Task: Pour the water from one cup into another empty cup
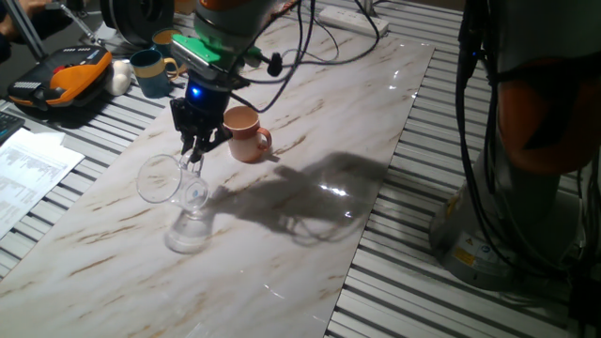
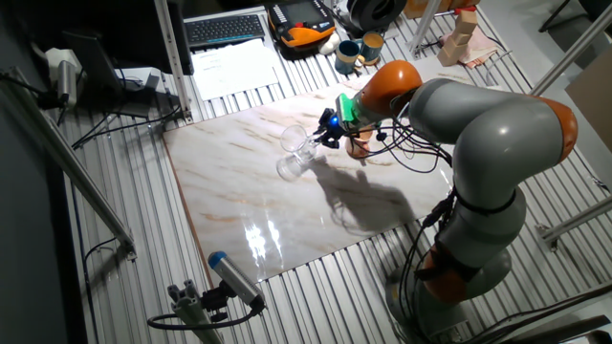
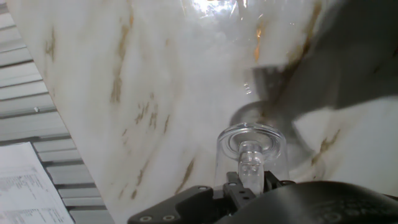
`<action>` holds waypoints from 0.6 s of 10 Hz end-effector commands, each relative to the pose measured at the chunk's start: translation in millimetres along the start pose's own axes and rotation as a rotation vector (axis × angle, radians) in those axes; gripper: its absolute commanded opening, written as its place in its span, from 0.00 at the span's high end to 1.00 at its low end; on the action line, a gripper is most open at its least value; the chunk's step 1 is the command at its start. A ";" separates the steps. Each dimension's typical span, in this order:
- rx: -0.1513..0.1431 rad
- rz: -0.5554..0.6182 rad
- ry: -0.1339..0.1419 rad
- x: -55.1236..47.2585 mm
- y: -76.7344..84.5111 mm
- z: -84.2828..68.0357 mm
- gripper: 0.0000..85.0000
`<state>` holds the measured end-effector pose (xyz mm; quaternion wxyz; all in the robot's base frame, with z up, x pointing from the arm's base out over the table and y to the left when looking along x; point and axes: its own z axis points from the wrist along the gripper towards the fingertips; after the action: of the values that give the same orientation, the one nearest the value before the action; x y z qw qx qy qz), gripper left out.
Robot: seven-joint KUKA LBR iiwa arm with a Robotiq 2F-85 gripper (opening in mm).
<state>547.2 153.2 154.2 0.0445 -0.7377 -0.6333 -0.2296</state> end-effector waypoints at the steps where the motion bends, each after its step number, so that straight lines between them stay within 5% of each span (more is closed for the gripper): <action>1: 0.002 -0.001 -0.013 0.4 -1.9 1.3 1.00; 4: 0.032 -0.011 -0.018 0.8 -1.4 -2.6 1.00; 6: 0.038 -0.014 0.054 -0.9 -2.1 0.9 1.00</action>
<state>545.3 153.2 152.2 0.0732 -0.7267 -0.6409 -0.2363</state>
